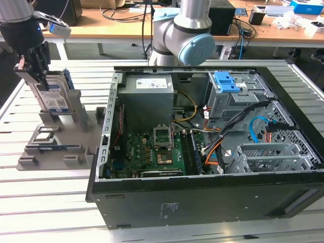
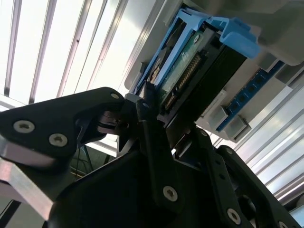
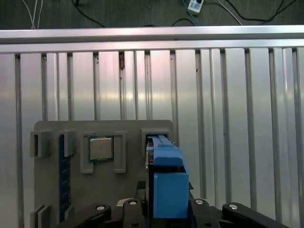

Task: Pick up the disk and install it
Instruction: 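Pick up the disk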

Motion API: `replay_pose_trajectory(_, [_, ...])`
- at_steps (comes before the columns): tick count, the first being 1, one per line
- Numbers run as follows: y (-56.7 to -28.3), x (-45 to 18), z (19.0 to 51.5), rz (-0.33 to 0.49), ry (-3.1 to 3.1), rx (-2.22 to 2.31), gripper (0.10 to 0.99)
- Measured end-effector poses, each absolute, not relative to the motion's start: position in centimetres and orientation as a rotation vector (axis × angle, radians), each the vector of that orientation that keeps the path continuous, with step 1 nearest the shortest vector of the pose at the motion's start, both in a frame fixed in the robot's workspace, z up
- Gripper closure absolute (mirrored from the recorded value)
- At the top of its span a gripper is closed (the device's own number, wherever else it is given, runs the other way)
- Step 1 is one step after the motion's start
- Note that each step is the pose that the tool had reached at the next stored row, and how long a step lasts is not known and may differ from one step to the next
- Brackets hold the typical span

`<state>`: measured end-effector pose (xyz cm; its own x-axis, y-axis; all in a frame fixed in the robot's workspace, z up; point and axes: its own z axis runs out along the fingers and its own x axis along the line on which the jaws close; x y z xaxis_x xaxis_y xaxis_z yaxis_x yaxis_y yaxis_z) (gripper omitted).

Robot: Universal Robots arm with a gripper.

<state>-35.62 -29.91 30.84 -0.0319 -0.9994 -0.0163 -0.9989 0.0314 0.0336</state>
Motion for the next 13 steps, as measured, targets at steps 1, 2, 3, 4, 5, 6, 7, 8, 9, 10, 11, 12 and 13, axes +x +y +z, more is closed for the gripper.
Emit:
replay_pose_trajectory(1, [-29.9, -35.6, 31.0, -0.056, -2.248, 2.178, 0.722])
replay_pose_trajectory(2, [-29.9, -35.6, 31.4, -0.056, -2.248, 2.177, 0.722])
replay_pose_trajectory(3, [-29.9, -35.6, 31.8, -0.055, -2.248, 2.178, 0.722])
replay_pose_trajectory(4, [-29.9, -35.6, 32.0, -0.055, -2.248, 2.178, 0.722])
replay_pose_trajectory(5, [-29.9, -35.6, 32.1, -0.055, -2.248, 2.178, 0.722])
replay_pose_trajectory(6, [-29.9, -35.6, 32.4, -0.055, -2.248, 2.178, 0.722])
replay_pose_trajectory(7, [-29.9, -35.6, 32.6, -0.055, -2.248, 2.177, 0.722])
replay_pose_trajectory(8, [-29.8, -35.6, 32.8, -0.055, -2.248, 2.178, 0.722])
replay_pose_trajectory(9, [-29.8, -35.6, 33.0, -0.055, -2.248, 2.177, 0.722])
replay_pose_trajectory(10, [-29.8, -35.6, 33.2, -0.055, -2.248, 2.178, 0.722])
replay_pose_trajectory(11, [-29.8, -35.6, 33.4, -0.055, -2.248, 2.178, 0.722])
replay_pose_trajectory(12, [-29.8, -35.6, 33.7, -0.055, -2.248, 2.177, 0.722])
replay_pose_trajectory(13, [-29.8, -35.6, 34.0, -0.055, -2.248, 2.178, 0.722])
